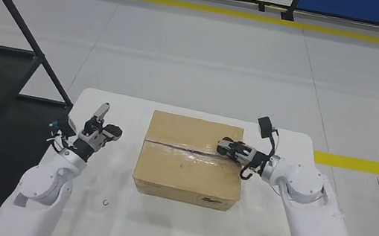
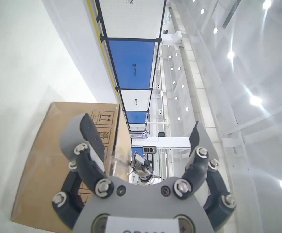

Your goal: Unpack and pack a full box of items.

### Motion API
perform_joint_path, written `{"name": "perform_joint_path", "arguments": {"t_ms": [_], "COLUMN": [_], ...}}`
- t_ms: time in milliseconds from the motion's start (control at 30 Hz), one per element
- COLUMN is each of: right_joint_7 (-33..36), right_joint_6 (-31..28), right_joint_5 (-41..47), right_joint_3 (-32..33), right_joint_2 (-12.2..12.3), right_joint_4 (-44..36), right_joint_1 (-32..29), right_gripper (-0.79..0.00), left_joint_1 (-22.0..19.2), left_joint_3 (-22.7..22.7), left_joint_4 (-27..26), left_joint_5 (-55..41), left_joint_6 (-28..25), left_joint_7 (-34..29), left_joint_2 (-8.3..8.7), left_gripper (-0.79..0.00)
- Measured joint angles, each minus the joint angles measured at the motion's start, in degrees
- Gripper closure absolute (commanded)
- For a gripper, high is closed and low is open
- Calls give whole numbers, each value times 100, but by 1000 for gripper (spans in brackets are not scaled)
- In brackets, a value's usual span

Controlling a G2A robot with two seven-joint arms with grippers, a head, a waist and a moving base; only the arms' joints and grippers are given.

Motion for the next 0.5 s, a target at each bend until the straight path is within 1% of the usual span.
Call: {"name": "perform_joint_path", "arguments": {"t_ms": [133, 233, 500], "right_joint_7": [51, 60, -12], "right_joint_6": [11, -28, -55], "right_joint_5": [79, 141, 330], "right_joint_3": [275, 437, 742], "right_joint_2": [88, 141, 241], "right_joint_4": [-65, -150, -264], "right_joint_1": [-244, -418, -756], "right_gripper": [0, 0, 0], "left_joint_1": [188, 275, 350], "left_joint_3": [-268, -387, -405], "left_joint_4": [-357, -536, -789], "left_joint_5": [-50, -64, -25], "left_joint_6": [30, 82, 140], "left_joint_7": [4, -5, 0], "left_joint_2": [33, 48, 45], "left_gripper": [-785, -785, -785]}}
